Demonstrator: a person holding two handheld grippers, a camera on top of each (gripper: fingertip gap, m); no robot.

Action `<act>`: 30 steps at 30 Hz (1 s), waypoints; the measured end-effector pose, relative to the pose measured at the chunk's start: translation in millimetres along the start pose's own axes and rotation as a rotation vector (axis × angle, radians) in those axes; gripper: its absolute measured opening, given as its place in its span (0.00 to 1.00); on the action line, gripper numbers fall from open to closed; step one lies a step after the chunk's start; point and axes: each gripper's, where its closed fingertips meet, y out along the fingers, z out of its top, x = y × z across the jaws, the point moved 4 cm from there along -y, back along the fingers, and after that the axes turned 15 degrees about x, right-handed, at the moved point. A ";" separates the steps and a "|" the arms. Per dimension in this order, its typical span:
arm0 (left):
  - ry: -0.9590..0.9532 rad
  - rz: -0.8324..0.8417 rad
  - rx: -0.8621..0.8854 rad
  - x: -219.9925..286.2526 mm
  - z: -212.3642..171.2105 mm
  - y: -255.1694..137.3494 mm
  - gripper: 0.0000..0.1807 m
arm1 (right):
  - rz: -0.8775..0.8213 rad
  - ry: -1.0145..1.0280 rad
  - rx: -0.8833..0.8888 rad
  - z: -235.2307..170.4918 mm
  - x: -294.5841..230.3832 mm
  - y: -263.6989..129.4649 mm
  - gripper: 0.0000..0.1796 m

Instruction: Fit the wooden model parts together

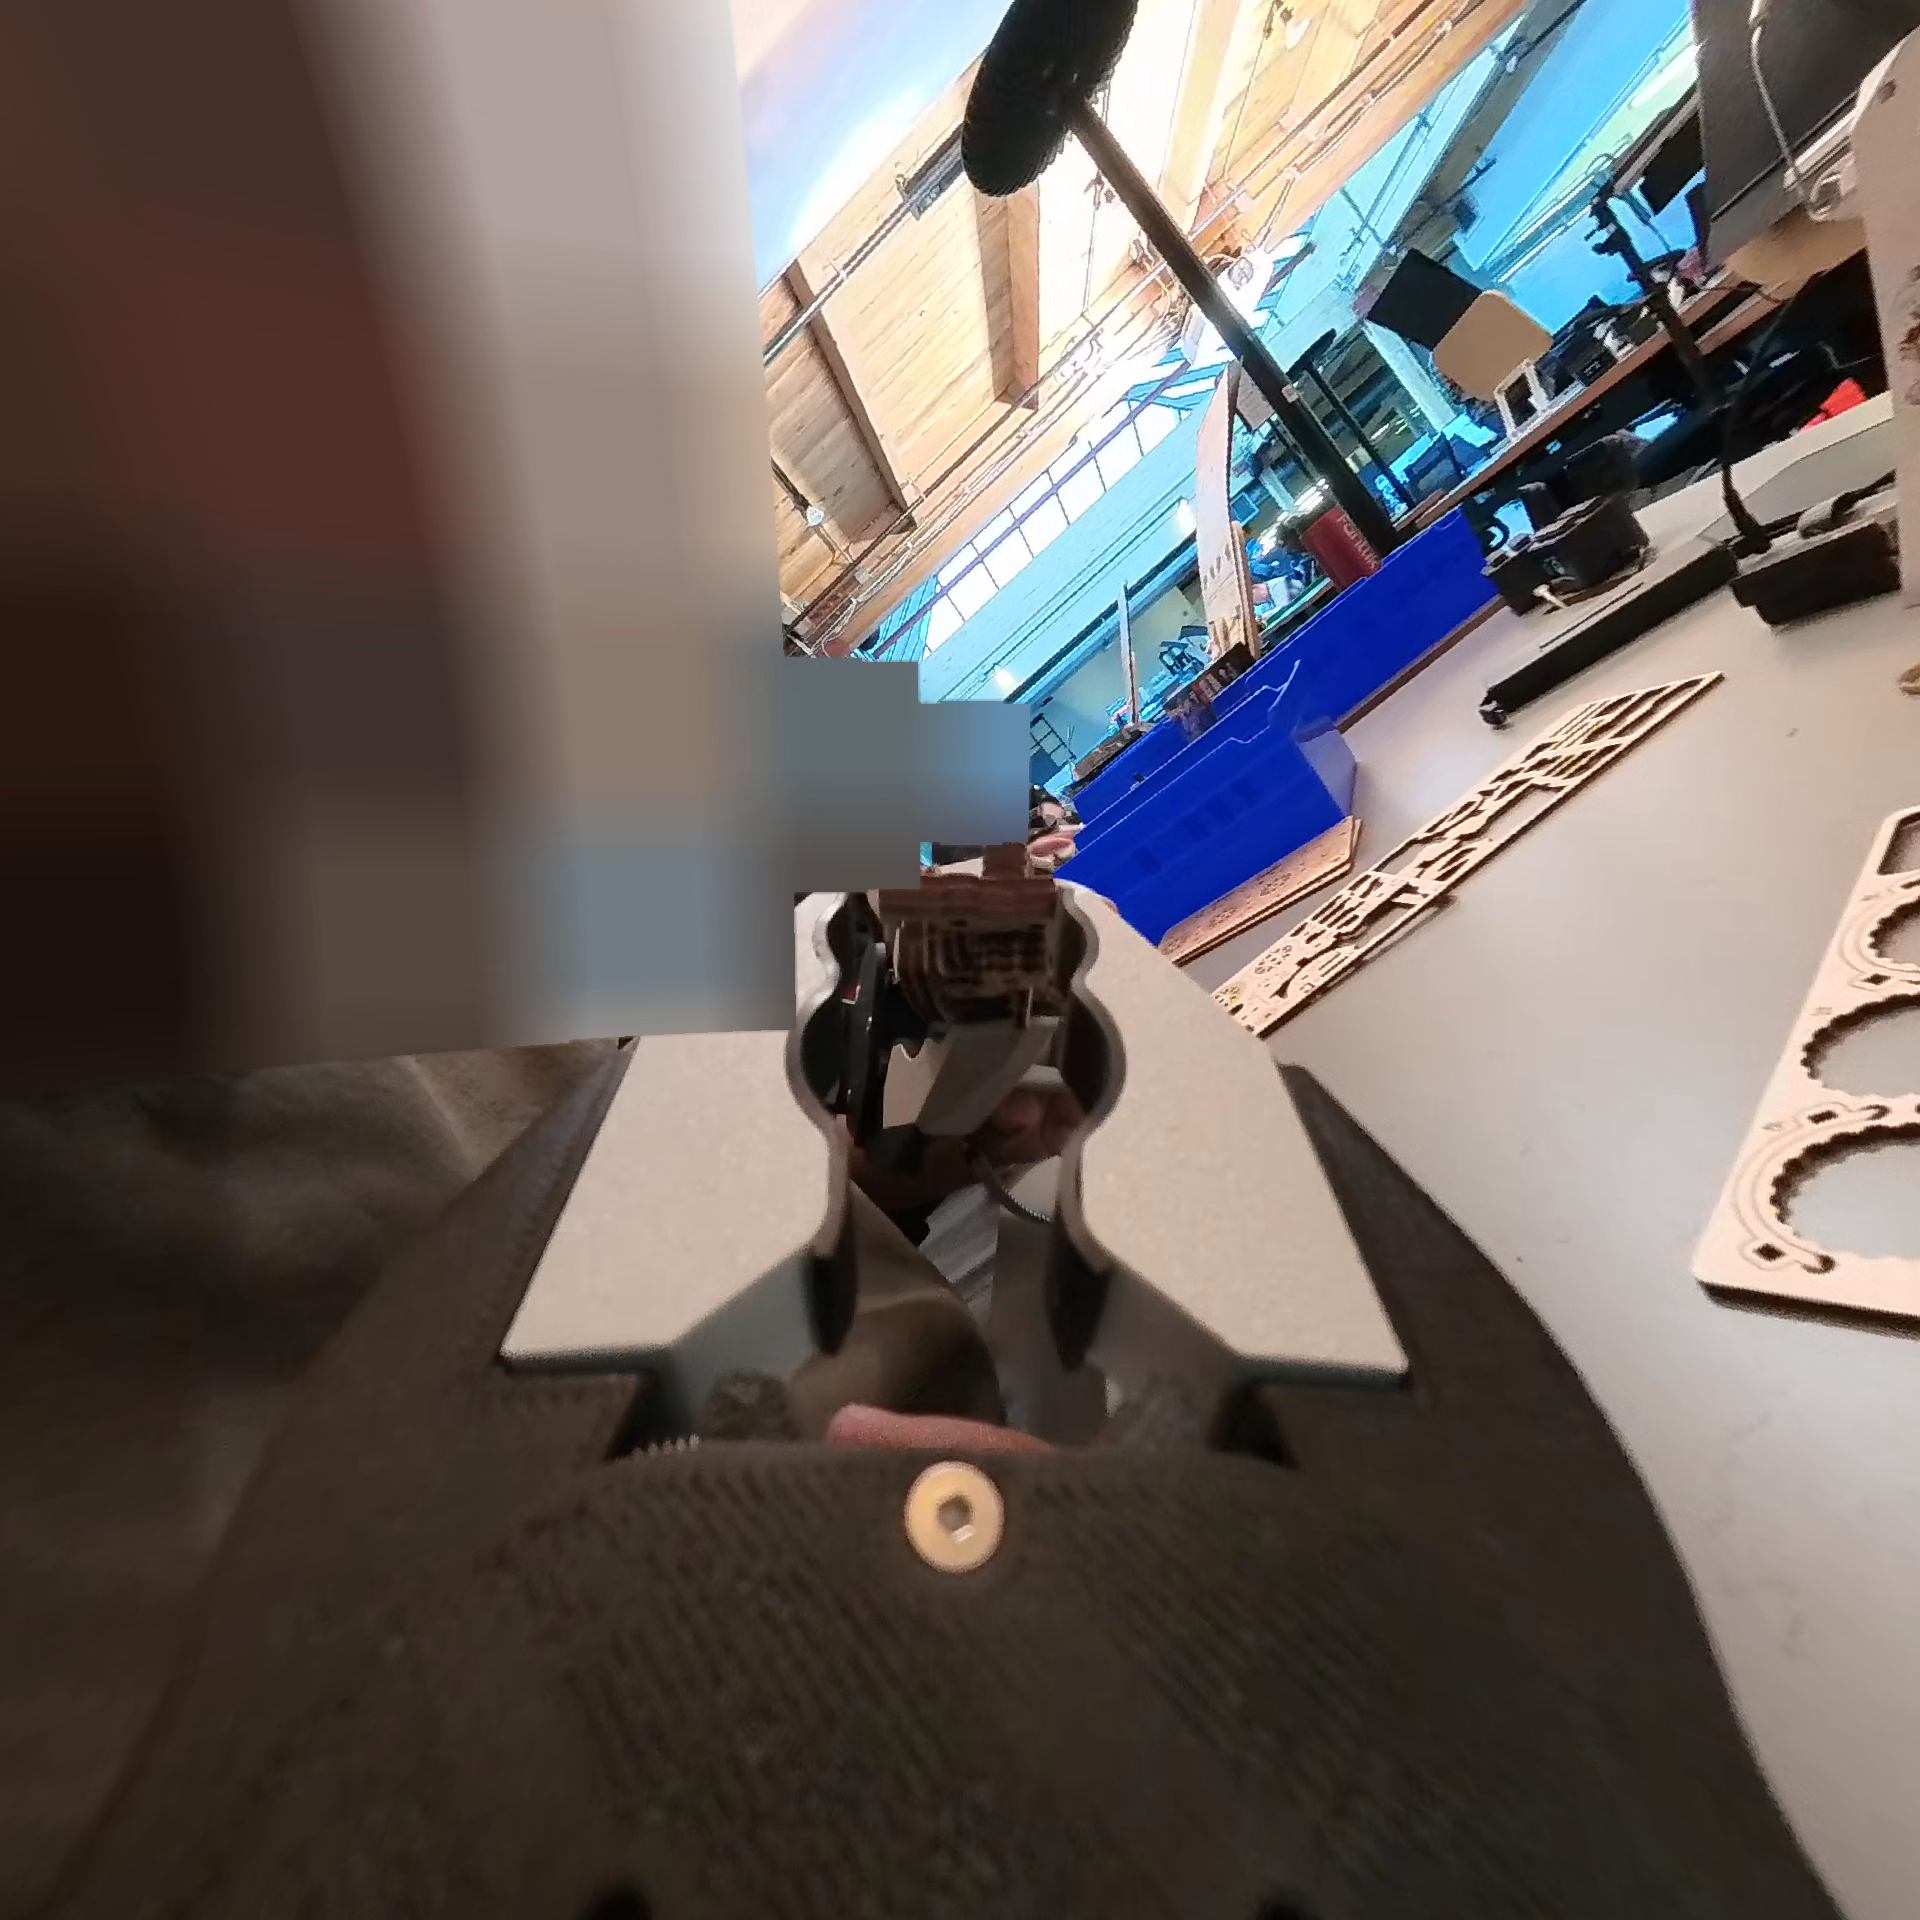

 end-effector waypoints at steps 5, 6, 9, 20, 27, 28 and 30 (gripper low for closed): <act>-0.022 0.001 -0.007 -0.7 -1.9 0.0 0.15 | -0.007 0.003 -0.002 0.2 1.4 0.4 0.19; -0.027 0.000 -0.011 -1.2 -2.9 0.0 0.15 | -0.013 -0.001 -0.001 0.4 1.8 0.7 0.19; -0.020 -0.008 -0.021 -1.3 -5.4 -0.6 0.15 | -0.034 -0.033 -0.001 2.3 3.4 -0.6 0.18; -0.001 -0.099 -0.036 6.7 -10.9 -3.5 0.15 | -0.033 -0.111 -0.177 -1.1 6.6 -10.8 0.16; 0.006 -0.157 -0.011 12.7 -8.3 -6.4 0.15 | -0.017 -0.112 -0.257 -2.4 5.4 -18.0 0.20; 0.009 -0.164 -0.008 13.8 -7.6 -6.6 0.15 | -0.014 -0.103 -0.267 -2.6 5.4 -19.2 0.21; 0.005 -0.176 0.002 15.6 -6.1 -7.0 0.15 | -0.002 -0.087 -0.281 -4.1 4.5 -20.5 0.21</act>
